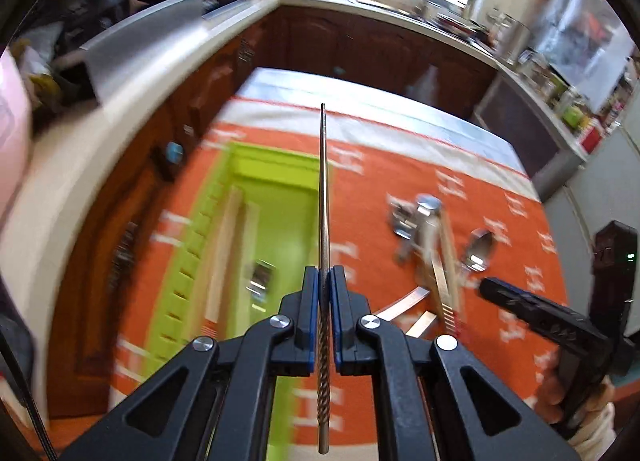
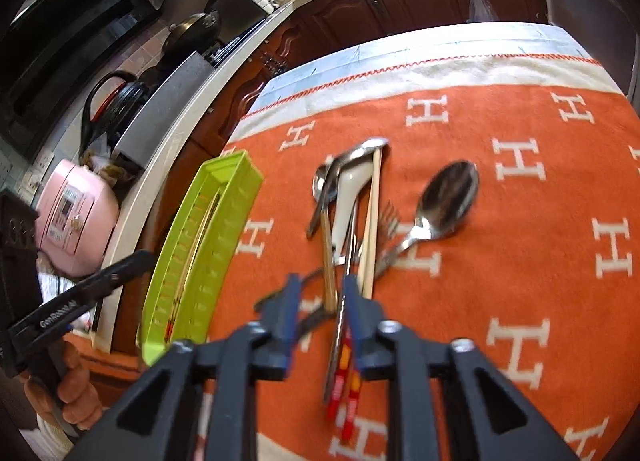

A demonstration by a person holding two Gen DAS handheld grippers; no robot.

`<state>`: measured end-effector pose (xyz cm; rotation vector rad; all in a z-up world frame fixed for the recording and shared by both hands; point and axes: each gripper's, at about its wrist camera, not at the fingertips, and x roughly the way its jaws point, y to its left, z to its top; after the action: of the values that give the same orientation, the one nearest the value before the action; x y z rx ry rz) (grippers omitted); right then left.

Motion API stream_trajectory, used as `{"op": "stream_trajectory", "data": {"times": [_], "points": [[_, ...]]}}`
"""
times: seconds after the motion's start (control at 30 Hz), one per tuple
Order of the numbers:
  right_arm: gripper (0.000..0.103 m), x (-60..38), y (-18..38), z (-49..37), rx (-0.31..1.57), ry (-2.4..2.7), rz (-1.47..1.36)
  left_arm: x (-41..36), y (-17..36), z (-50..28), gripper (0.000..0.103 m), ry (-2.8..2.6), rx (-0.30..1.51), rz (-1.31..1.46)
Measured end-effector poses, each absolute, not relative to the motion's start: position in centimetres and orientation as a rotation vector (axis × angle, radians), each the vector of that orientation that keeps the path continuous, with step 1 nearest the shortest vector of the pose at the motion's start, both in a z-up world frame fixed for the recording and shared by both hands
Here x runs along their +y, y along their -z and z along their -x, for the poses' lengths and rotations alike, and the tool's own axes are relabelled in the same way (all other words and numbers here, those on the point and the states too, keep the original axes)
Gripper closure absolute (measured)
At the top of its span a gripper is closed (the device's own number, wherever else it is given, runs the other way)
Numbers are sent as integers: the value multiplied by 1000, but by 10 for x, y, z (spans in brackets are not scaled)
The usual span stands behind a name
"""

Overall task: Organize utensils
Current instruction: 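Carry the metal chopstick into the tray with the left tool while the right tool grasps a silver spoon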

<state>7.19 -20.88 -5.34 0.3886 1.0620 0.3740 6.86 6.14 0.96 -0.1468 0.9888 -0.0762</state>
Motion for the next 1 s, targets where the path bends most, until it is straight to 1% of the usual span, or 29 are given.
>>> {"op": "stream_trajectory", "data": {"times": [0.1, 0.23, 0.53, 0.57, 0.6, 0.73, 0.8, 0.87, 0.9, 0.93, 1.0], "points": [[66, -202, 55, -87, 1058, -377, -398, 77, -2, -80, 100, 25, 985, 114], [66, -189, 62, -104, 1056, -363, -375, 95, 16, -94, 100, 6, 1021, 99], [66, -176, 85, -140, 1085, -354, -409, 95, 56, -108, 100, 33, 1083, 111], [70, -174, 88, -144, 1093, -355, -417, 96, 58, -108, 100, 39, 1087, 111], [71, -173, 89, -147, 1090, -360, -423, 96, 60, -108, 100, 47, 1092, 111], [72, -167, 95, -154, 1111, -356, -424, 95, 69, -109, 99, 91, 1124, 120], [75, -165, 101, -158, 1126, -342, -433, 94, 72, -108, 99, 102, 1134, 123], [88, -167, 103, -161, 1122, -332, -451, 94, 74, -107, 99, 111, 1139, 122], [90, -167, 104, -163, 1123, -327, -461, 94, 74, -105, 99, 115, 1142, 122], [96, -168, 105, -164, 1124, -317, -473, 93, 75, -104, 99, 121, 1144, 117], [98, -171, 108, -164, 1114, -313, -498, 92, 76, -102, 99, 124, 1145, 113]]}}
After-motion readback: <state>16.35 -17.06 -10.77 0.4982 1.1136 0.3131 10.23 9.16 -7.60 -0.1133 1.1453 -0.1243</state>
